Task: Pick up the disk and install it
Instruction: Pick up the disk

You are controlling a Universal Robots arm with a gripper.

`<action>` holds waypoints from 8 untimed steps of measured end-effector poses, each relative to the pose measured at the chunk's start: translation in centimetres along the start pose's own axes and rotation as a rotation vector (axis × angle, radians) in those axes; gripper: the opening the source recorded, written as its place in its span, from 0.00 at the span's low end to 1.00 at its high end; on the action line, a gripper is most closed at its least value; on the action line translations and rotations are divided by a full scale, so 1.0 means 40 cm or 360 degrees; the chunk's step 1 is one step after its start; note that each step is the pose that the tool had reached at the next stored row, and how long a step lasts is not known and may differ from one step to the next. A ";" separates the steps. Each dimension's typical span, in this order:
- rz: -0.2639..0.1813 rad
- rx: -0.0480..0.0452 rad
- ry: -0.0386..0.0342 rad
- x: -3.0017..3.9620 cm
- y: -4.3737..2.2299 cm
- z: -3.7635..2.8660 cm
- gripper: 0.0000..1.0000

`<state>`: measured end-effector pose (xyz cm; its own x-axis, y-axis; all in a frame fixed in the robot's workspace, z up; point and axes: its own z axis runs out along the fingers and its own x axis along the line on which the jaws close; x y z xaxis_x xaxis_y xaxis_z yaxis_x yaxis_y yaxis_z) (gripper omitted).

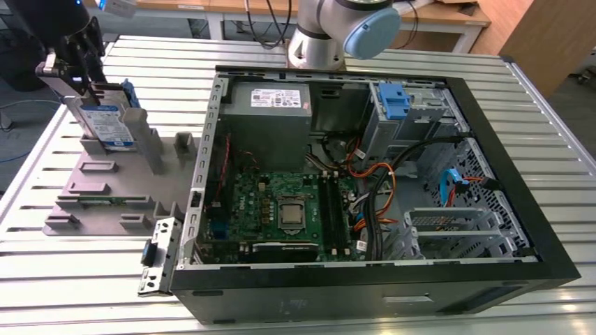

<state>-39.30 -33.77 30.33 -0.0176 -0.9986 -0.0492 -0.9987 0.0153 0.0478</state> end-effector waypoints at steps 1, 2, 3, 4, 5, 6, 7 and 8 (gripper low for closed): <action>0.0000 0.0000 0.0000 0.000 0.000 0.000 0.49; 0.0000 0.0000 0.0000 0.000 0.000 0.000 0.49; 0.0000 0.0000 0.0000 0.000 0.000 0.000 0.49; 0.0000 0.0000 0.0000 0.000 0.000 0.000 0.49; 0.0000 0.0000 0.0000 0.000 0.000 0.000 0.49; 0.0000 0.0000 0.0000 0.000 0.000 0.000 0.49; 0.0000 0.0000 0.0000 0.000 0.000 0.000 0.49; 0.0000 0.0000 0.0000 0.000 0.000 0.000 0.49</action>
<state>-39.29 -33.77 30.33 -0.0176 -0.9986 -0.0492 -0.9987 0.0153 0.0477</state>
